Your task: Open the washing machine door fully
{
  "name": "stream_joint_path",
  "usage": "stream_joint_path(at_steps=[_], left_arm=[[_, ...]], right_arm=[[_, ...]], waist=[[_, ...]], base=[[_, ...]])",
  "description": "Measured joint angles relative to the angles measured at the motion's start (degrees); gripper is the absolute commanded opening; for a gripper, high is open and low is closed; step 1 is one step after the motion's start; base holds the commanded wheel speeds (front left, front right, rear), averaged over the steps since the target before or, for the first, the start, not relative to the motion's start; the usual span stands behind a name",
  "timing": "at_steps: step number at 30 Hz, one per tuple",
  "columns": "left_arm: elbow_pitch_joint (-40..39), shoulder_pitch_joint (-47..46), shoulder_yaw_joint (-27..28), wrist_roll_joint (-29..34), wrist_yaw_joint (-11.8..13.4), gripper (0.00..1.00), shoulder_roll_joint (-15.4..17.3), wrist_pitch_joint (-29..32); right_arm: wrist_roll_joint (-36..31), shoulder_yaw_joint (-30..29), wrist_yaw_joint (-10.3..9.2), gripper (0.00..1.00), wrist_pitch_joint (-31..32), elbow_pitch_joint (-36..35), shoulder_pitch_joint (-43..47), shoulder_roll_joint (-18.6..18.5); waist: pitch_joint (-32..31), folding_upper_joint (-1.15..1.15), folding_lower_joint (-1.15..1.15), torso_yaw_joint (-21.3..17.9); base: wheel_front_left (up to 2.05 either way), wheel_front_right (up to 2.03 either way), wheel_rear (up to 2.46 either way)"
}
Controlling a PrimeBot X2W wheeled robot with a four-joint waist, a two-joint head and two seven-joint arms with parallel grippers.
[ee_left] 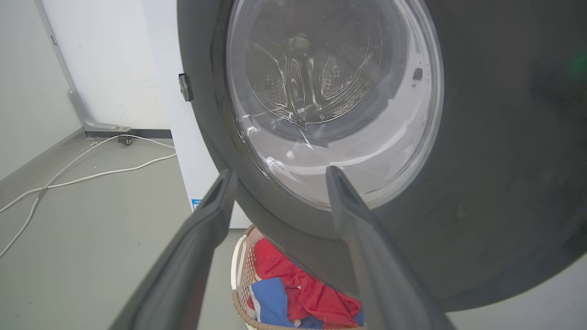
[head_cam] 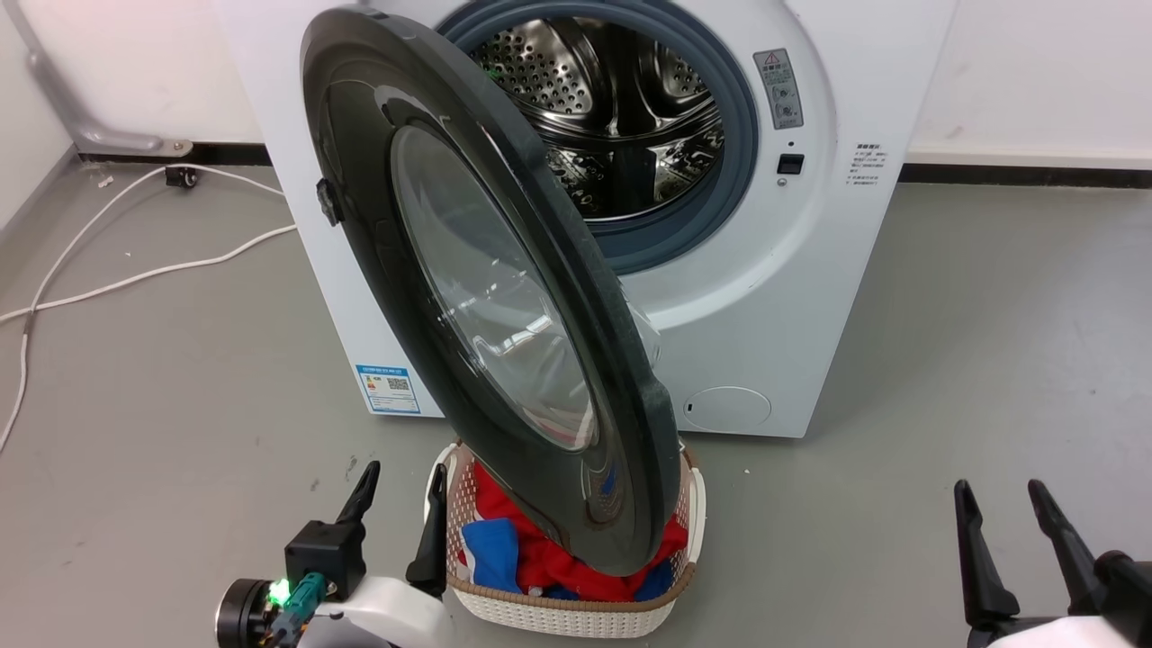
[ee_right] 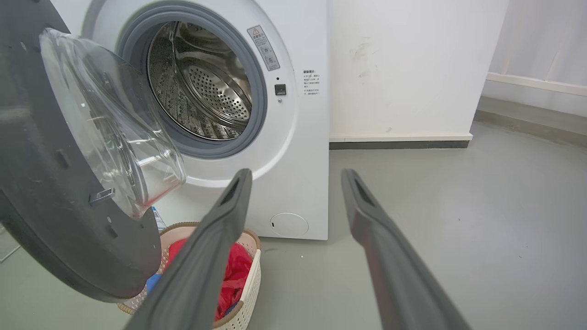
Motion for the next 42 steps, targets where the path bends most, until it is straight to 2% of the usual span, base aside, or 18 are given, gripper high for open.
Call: stream_joint_path(at_steps=[26,27,29,36,42], left_arm=[[-2.1,2.0,-1.2,-0.3,1.1,1.0,2.5,2.0],[-2.2,2.0,-1.3,-0.5,1.0,0.6,2.5,2.1],[-2.3,2.0,-1.3,-0.9,0.7,0.0,2.5,2.2],[-4.1,1.8,-1.2,-1.7,0.8,0.0,2.5,2.2],[-9.9,-1.4,-0.1,-2.4,1.7,0.0,2.6,2.2]], right_arm=[[0.1,1.5,0.0,1.0,2.4,-2.3,2.3,1.1],[0.3,1.5,0.0,1.0,2.4,-2.3,2.3,1.1],[0.3,1.5,0.0,1.0,2.4,-2.3,2.4,1.1],[0.3,1.5,0.0,1.0,2.4,-2.4,2.5,1.2],[0.5,1.4,0.0,1.0,2.4,-2.6,2.5,1.2]], waist=[[-0.4,0.0,0.0,-0.3],[-0.4,0.0,0.0,-0.3],[-0.3,0.0,0.0,-0.2],[-0.4,0.0,0.0,-0.2],[-0.1,0.0,0.0,0.2]], base=[[0.0,0.0,0.0],[0.0,0.0,0.0],[0.0,0.0,0.0],[0.0,0.0,0.0],[0.0,0.0,0.0]])
